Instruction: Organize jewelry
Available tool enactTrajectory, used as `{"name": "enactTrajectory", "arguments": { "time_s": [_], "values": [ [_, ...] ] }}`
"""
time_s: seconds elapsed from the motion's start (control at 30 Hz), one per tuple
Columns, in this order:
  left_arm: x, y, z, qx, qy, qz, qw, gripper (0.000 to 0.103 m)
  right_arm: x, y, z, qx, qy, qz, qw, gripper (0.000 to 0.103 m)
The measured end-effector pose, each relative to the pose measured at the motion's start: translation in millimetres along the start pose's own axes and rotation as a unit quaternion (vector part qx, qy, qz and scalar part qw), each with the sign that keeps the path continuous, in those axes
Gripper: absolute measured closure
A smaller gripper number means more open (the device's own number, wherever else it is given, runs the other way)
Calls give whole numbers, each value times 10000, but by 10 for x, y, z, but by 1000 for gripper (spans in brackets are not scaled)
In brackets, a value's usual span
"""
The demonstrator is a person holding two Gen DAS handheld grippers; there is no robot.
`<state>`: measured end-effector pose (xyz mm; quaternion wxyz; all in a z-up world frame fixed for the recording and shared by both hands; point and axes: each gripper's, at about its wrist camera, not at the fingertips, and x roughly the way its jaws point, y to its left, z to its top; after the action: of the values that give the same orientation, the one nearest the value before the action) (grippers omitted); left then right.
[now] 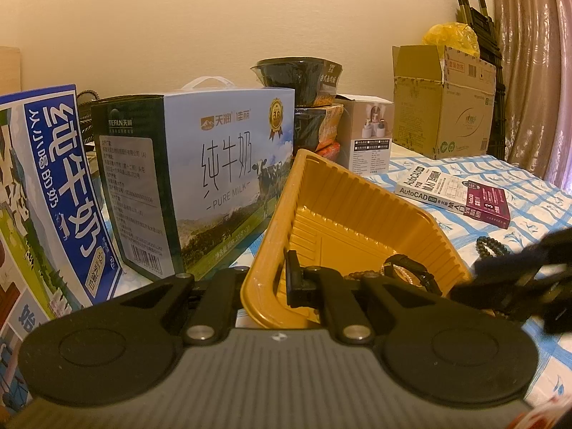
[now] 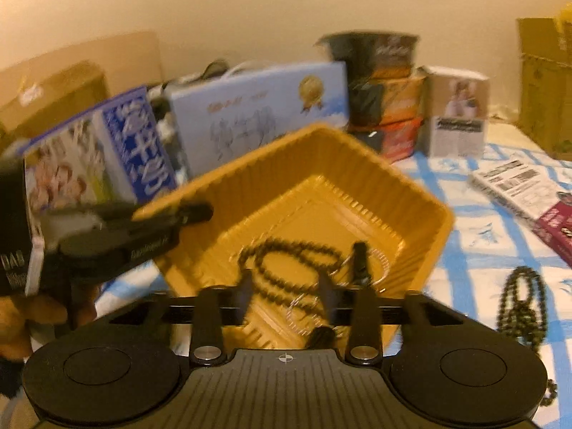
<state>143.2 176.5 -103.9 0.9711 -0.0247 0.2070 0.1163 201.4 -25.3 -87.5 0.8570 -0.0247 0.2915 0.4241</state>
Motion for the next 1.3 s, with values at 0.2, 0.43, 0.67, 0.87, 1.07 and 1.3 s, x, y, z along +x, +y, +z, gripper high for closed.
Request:
{"name": "enactTrajectory", "arguments": {
  "time_s": [0.2,0.43,0.67,0.87,1.07,1.3],
  "values": [
    [-2,5,-2,-6,3,-5,10000,96,-402,-421,22,795,-351,-383,9955,44],
    [-18,-17,-10,-5,-2,15,10000,95,-723,-946,-200,1346,-1,-1350,9817,41],
    [-12,-16,-2,14,7,28,10000,95,-777,-1157,-461,1273,661,-1829,9726,38],
    [1,-12,1,35,13,33,10000,95,-725,-1062,-534,1056,825,-1598,9780,38],
    [9,-8,3,42,12,33,10000,95,-501,-1007,-489,705,885,-1566,9812,39],
    [11,-8,4,43,12,33,10000,95,-279,-987,-488,396,1040,-1614,9806,49]
  ]
}}
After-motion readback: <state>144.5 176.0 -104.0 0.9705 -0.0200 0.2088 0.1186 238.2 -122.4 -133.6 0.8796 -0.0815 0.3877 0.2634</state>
